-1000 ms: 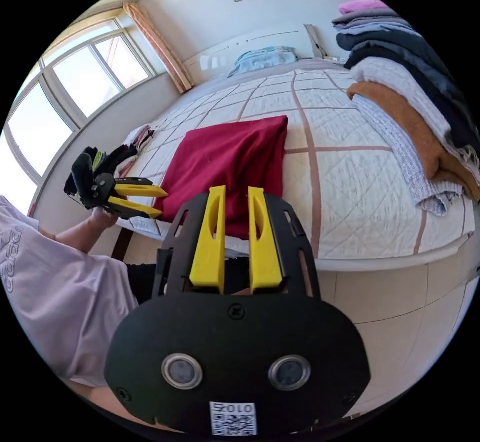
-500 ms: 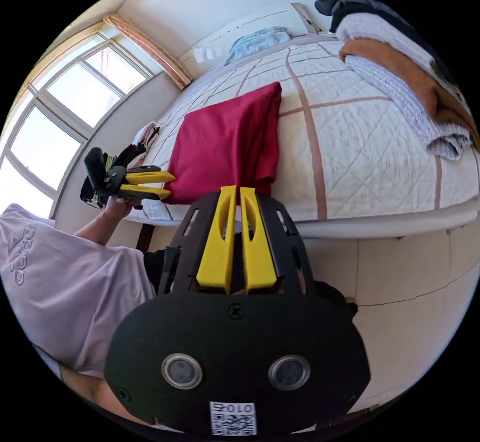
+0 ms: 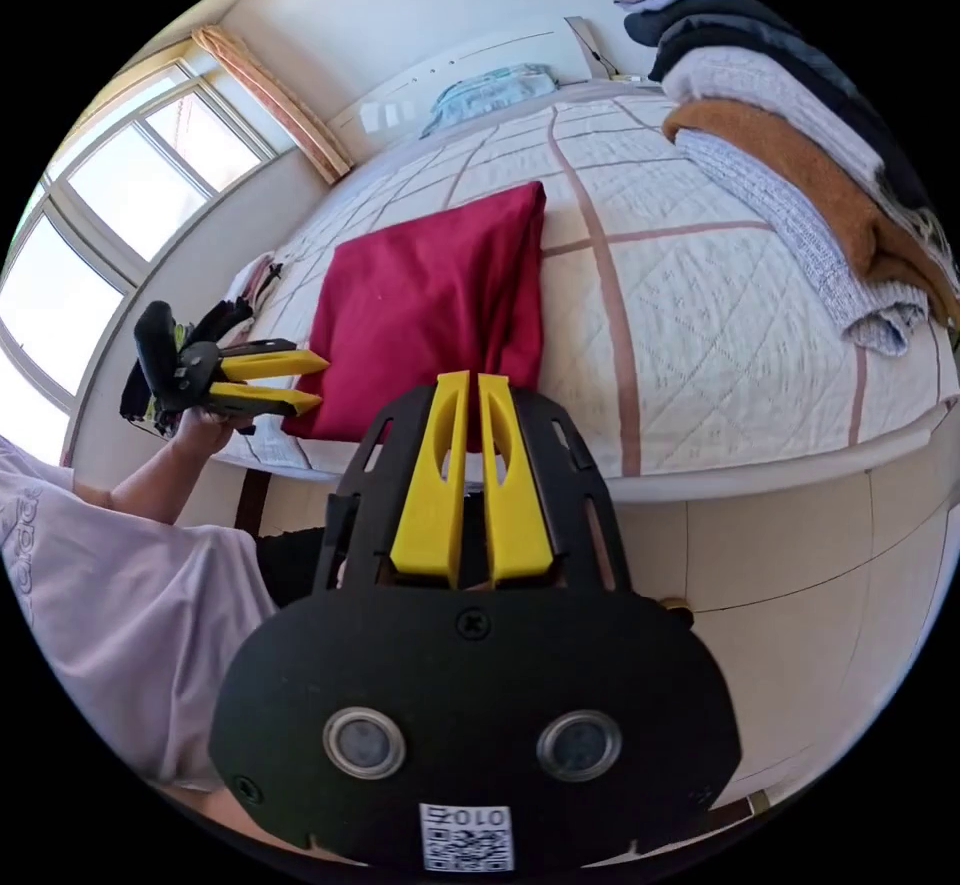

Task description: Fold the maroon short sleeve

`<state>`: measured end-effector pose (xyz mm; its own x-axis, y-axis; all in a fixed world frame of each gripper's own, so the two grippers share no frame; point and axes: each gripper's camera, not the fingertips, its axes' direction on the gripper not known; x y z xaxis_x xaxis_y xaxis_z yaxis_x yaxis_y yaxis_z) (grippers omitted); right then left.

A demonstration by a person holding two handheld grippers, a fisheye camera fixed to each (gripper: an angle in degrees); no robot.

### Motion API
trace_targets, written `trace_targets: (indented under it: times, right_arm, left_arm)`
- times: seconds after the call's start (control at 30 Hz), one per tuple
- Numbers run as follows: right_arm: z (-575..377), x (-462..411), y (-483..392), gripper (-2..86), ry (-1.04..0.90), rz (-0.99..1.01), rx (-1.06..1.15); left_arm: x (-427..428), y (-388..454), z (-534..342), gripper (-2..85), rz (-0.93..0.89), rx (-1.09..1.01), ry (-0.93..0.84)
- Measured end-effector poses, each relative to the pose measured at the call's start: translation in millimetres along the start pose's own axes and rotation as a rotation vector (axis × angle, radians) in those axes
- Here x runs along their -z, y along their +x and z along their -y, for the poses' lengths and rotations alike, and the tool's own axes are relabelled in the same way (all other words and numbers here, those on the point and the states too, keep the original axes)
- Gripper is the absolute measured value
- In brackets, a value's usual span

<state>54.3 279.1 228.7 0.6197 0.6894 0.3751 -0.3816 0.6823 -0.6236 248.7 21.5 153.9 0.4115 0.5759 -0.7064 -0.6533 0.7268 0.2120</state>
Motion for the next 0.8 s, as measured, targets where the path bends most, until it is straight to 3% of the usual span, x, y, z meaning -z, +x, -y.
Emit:
trace_targets:
  times: [0.17, 0.3, 0.43, 0.8]
  right_arm:
    - [-1, 13, -7, 3.0, -0.005, -0.066, 0.021]
    - [-15, 47, -9, 5.0, 0.089, -0.081, -0.010]
    - [-39, 74, -7, 6.7, 0.192, 0.006, -0.057]
    - [-52, 73, 30, 10.4, 0.153, 0.023, -0.113]
  left_arm:
    - [26, -21, -13, 10.7, -0.003, 0.060, 0.043]
    - [60, -63, -45, 11.6, 0.002, 0.296, 0.093]
    - [44, -99, -88, 12.0, -0.366, 0.512, 0.135]
    - [-10, -143, -127, 10.2, -0.636, 0.782, 0.187]
